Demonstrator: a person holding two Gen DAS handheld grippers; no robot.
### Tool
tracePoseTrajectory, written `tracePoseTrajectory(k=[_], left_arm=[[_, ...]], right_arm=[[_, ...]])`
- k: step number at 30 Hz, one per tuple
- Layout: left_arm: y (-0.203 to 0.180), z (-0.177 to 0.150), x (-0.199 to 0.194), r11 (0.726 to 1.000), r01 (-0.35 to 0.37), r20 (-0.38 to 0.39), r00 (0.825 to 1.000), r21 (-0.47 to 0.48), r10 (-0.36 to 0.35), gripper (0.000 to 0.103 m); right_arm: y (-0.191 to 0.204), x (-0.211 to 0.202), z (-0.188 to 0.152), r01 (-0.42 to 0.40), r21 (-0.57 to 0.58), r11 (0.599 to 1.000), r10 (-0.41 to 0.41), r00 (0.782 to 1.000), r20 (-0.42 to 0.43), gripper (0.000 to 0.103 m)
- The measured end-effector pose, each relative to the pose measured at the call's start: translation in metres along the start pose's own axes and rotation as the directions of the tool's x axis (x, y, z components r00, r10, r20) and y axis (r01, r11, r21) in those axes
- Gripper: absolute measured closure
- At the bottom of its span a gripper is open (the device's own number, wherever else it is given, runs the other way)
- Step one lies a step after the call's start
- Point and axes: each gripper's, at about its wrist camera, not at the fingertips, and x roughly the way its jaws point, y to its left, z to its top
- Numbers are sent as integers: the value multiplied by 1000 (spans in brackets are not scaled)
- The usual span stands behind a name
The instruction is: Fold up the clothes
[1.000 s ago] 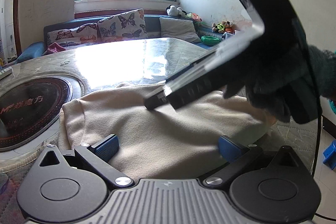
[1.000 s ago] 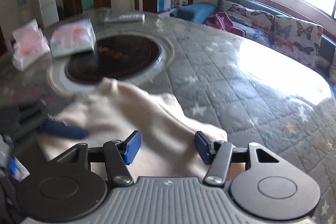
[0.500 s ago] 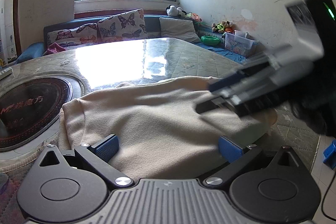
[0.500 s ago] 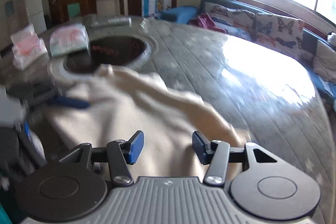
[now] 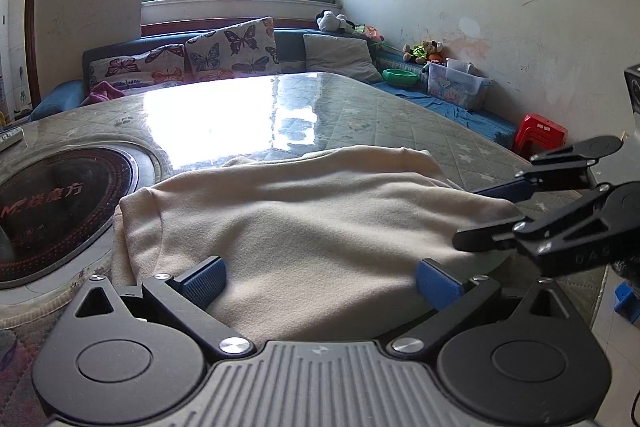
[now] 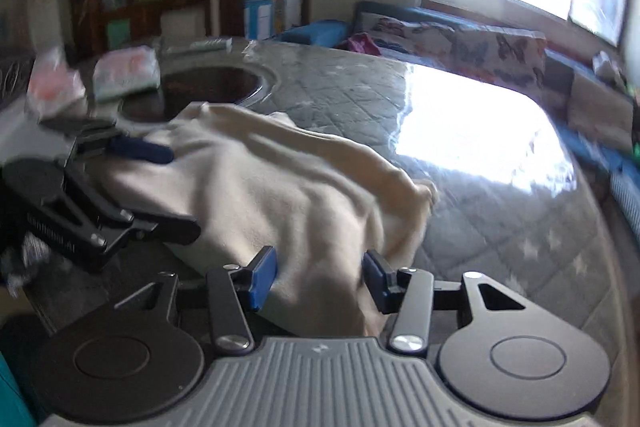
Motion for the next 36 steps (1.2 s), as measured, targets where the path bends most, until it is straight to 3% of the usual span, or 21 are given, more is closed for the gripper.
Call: tracePoseTrajectory(k=[5, 9, 14, 16, 23, 28, 33, 36], left_arm=[[-1, 3, -10, 999, -36, 19, 999, 18, 36, 0], [7, 8, -25, 998, -46, 55, 997, -33, 48, 1], [17, 4, -23, 996, -80, 10, 997, -26, 81, 25], [21, 0, -21, 995, -96, -9, 995, -20, 96, 30], [28, 2, -29, 993, -118, -8, 993, -10, 118, 32], [38, 1, -26, 986, -160, -38, 987, -36, 158, 31], [45, 8, -33, 984, -159, -23, 987, -76, 158, 32], [36, 16, -32, 990, -106, 1, 994, -88, 106, 32]], right_arm=[[-2, -17, 9, 4, 32, 999, -6, 997, 72, 61], [0, -15, 17, -62, 85, 994, 52, 993, 109, 86], [-2, 9, 2, -34, 131, 991, 31, 999, 24, 91], [-5, 9, -2, -37, 146, 989, 32, 999, 33, 91], [-3, 3, 11, -33, 139, 990, 23, 997, 76, 91], [-8, 25, 9, -45, 182, 982, 40, 999, 36, 91], [-2, 21, 13, -37, 167, 985, 30, 998, 47, 90], [8, 21, 21, -48, 128, 991, 39, 997, 69, 90]])
